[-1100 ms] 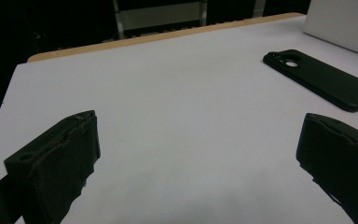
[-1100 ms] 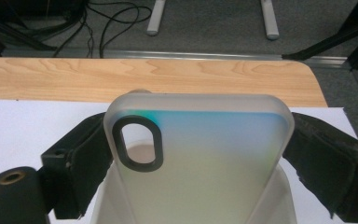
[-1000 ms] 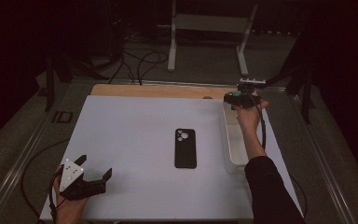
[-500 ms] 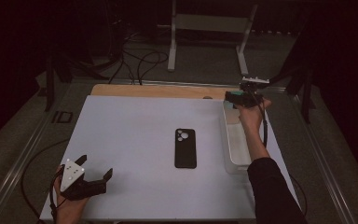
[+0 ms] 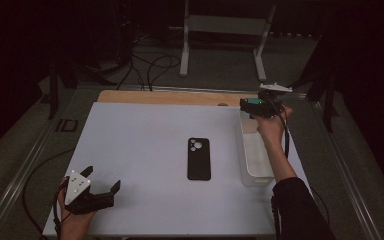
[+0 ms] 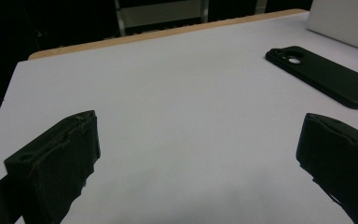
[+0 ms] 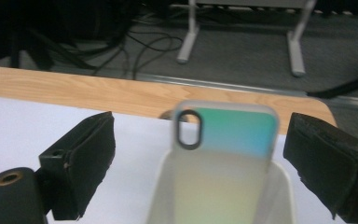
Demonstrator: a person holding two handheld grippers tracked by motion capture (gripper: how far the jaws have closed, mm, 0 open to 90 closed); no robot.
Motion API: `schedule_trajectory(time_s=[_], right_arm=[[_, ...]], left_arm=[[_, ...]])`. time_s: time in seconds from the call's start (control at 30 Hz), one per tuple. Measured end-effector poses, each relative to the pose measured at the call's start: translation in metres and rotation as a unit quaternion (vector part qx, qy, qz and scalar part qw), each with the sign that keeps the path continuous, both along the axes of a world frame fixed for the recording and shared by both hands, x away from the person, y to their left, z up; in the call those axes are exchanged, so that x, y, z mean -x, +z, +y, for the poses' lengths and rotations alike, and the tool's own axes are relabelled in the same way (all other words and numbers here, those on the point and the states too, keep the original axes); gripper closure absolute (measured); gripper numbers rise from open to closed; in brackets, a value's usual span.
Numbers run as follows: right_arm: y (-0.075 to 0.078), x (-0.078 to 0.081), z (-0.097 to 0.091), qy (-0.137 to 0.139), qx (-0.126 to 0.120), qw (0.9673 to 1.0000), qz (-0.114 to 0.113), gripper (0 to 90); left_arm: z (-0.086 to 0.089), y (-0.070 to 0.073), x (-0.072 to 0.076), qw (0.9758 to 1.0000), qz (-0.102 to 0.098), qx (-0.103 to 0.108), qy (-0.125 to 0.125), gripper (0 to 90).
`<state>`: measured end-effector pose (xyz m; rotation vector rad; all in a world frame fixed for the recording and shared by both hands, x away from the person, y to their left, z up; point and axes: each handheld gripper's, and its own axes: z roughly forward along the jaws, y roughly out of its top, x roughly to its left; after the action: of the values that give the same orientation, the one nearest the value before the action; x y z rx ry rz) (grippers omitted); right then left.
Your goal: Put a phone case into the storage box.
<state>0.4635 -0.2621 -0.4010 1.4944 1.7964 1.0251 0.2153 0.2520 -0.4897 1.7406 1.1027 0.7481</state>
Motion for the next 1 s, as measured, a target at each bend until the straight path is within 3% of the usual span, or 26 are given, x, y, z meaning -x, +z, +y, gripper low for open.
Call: schedule_trajectory(time_s=[0.23, 0.37, 0.53, 0.57, 0.6, 0.63, 0.8, 1.0], right_arm=[[0.009, 0.026, 0.006, 0.049, -0.007, 0.9987, -0.015, 9.1], [0.009, 0.051, 0.009, 0.086, -0.020, 0.9957, -0.029, 9.1], [0.009, 0.068, 0.011, 0.106, -0.017, 0.9935, -0.038, 9.1], [0.008, 0.084, 0.014, 0.124, -0.012, 0.9911, -0.048, 9.2], [0.008, 0.084, 0.014, 0.124, -0.012, 0.9911, -0.048, 9.2], [0.006, 0.097, 0.016, 0.137, 0.005, 0.9890, -0.056, 9.2], [0.000, 0.125, 0.018, 0.161, 0.023, 0.9838, -0.075, 9.5], [-0.010, 0.154, 0.013, 0.181, 0.004, 0.9785, -0.097, 9.5]], left_arm=[[-0.001, 0.001, 0.000, 1.0000, -0.002, 0.001, 0.000, 0.2], [0.000, 0.001, 0.000, 1.0000, -0.002, 0.000, 0.001, 0.2], [0.000, 0.001, 0.000, 1.0000, -0.003, 0.001, 0.002, 0.2], [0.000, 0.001, 0.000, 1.0000, -0.003, 0.001, 0.002, 0.2], [0.000, 0.001, 0.000, 1.0000, -0.002, 0.000, 0.002, 0.2], [0.000, 0.001, 0.000, 1.0000, -0.002, 0.000, 0.002, 0.2], [-0.001, 0.002, 0.000, 1.0000, -0.003, 0.000, 0.002, 0.2], [-0.003, 0.001, -0.001, 1.0000, 0.000, -0.004, 0.001, 0.2]])
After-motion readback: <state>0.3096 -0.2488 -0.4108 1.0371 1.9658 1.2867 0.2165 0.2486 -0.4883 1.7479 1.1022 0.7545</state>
